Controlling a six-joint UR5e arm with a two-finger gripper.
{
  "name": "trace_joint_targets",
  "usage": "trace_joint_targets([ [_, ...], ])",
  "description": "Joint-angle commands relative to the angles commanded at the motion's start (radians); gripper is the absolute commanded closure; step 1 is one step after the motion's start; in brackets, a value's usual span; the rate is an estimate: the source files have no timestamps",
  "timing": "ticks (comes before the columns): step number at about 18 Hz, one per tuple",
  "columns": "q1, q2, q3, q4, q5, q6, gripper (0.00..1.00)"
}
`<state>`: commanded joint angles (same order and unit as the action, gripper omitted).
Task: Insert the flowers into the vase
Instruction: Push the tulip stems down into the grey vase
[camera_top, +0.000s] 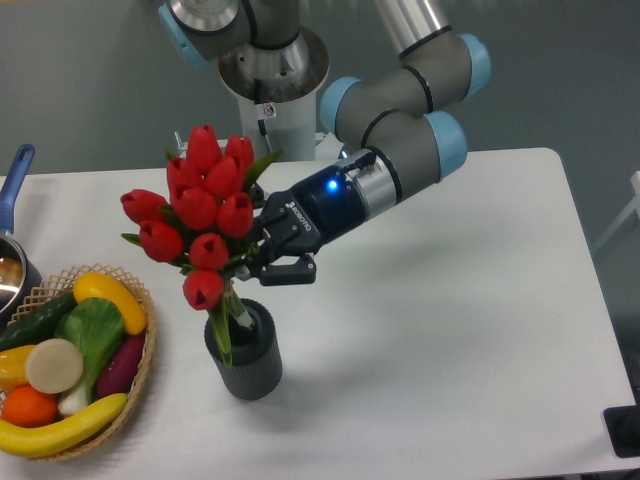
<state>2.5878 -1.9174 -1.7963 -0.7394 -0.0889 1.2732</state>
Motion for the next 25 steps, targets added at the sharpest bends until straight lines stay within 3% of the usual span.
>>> trace_joint_targets([
  [15, 0.005, -0.075, -0.031, 0.0, 0.003, 0.009, 0.7],
  [25, 0.015, -0.135, -0.063, 0.002, 0.011, 0.096, 0.69],
])
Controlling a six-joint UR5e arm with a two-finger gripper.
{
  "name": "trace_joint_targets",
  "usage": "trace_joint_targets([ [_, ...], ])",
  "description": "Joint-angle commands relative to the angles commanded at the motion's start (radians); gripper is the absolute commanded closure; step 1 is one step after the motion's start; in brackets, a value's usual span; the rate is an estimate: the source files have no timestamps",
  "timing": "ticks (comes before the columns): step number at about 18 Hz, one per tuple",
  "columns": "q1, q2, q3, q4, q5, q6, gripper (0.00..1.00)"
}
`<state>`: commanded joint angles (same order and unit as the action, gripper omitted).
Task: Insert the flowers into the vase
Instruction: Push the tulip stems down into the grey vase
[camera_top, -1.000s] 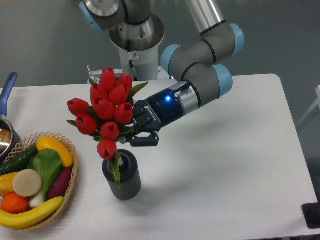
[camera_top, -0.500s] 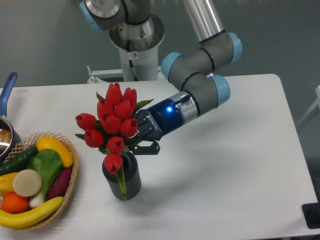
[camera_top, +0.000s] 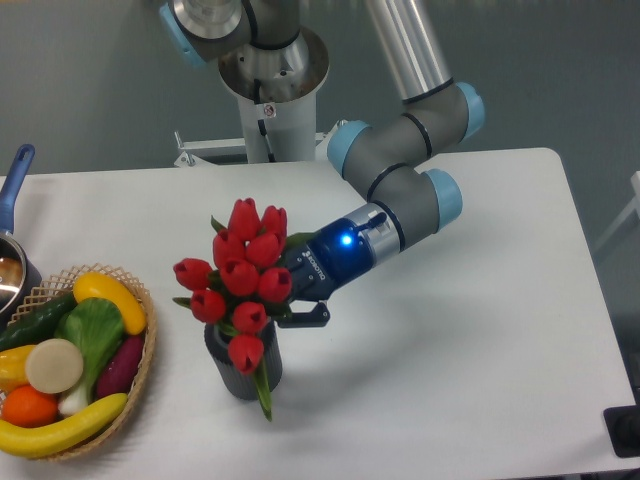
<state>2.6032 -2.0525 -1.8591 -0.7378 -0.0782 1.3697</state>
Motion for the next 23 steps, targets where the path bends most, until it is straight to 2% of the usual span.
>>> trace_joint_targets([
  [19, -0.003, -0.035, -0.052, 0.002, 0.031, 0.1, 0.65],
  [23, -0.002, -0.035, -0.051, 0.002, 0.041, 0.1, 0.56],
])
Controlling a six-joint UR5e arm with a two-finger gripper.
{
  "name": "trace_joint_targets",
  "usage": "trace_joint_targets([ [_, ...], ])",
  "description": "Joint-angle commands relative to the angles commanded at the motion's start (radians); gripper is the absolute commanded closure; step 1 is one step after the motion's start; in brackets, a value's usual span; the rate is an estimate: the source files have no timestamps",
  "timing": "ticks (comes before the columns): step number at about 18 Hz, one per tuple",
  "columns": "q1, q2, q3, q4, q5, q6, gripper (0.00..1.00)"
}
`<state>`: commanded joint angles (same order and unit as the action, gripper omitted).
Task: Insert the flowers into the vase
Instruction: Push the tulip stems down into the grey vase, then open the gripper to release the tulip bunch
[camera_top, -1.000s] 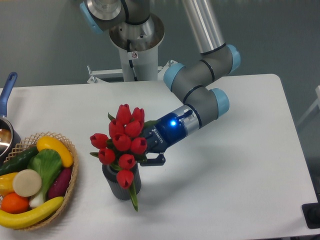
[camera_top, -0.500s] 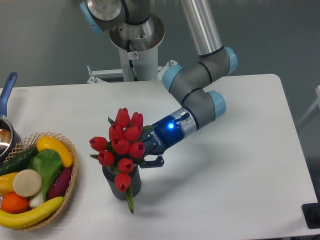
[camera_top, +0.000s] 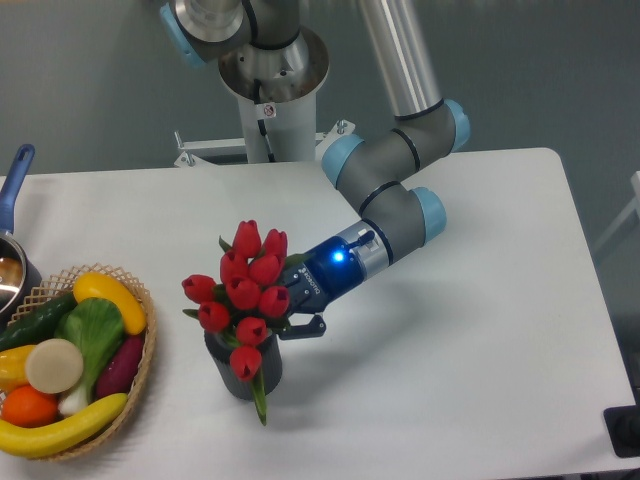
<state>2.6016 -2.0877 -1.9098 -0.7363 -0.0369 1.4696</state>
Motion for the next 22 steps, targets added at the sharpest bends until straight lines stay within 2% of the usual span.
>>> trace_joint_targets([
  [2, 0.002, 0.005, 0.002, 0.0, 0.026, 0.0, 0.52],
  [4, 0.006, 0.005, 0.002, 0.002, 0.028, 0.0, 0.43],
  [5, 0.006, 0.005, 0.002, 0.0, 0.028, 0.0, 0.42],
  [7, 0.006, 0.005, 0.002, 0.0, 0.028, 0.0, 0.32],
  [9, 0.008, 0.008, 0.0, 0.0, 0.028, -0.002, 0.29],
  [10, 0.008, 0.008, 0.0, 0.002, 0.028, -0.002, 0.22],
  [12, 0.011, 0.014, -0.005, 0.0, 0.029, -0.002, 0.01],
  [17, 0.021, 0.064, -0.032, 0.0, 0.035, -0.002, 0.0],
  [20, 0.028, 0.103, -0.037, 0.0, 0.173, -0.003, 0.0],
  [22, 0.029, 0.107, -0.034, 0.002, 0.207, -0.003, 0.0],
])
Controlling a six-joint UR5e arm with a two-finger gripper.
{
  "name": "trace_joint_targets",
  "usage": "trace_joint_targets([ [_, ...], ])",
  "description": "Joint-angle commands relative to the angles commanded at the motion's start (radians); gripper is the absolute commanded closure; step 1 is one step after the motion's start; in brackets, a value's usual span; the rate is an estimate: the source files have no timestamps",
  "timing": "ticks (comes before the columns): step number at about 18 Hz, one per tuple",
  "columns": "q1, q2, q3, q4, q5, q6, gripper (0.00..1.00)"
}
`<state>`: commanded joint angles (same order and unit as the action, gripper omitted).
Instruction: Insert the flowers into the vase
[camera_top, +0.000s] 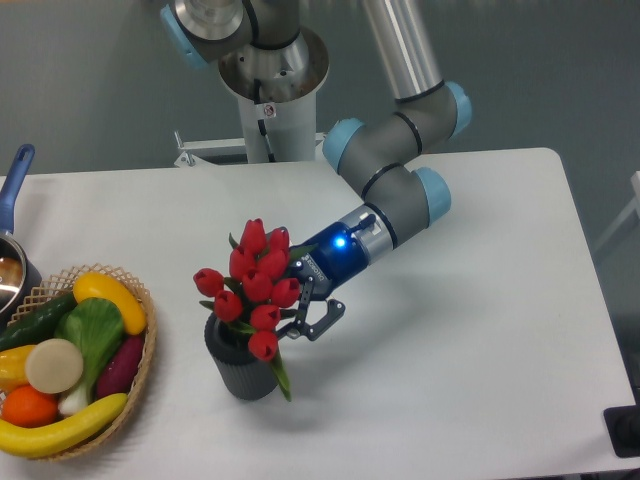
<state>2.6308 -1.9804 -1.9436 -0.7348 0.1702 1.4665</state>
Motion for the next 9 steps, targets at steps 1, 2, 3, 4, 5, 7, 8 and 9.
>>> trace_joint_targets([
  [1, 0.003, 0.002, 0.002, 0.0, 0.003, 0.002, 0.0],
  [2, 0.008, 0.011, 0.005, 0.0, 0.008, 0.003, 0.0],
  [3, 0.011, 0.023, 0.009, 0.0, 0.024, 0.002, 0.0],
  [4, 0.011, 0.029, 0.014, 0.0, 0.056, 0.0, 0.0],
  [5, 0.015, 0.038, 0.021, 0.0, 0.086, 0.0, 0.0],
  [7, 0.02, 0.07, 0.046, 0.0, 0.126, -0.006, 0.0],
  [8, 0.032, 0.086, 0.058, 0.0, 0.162, -0.005, 0.0],
  [9, 0.043, 0.1, 0.069, 0.0, 0.214, -0.003, 0.0],
])
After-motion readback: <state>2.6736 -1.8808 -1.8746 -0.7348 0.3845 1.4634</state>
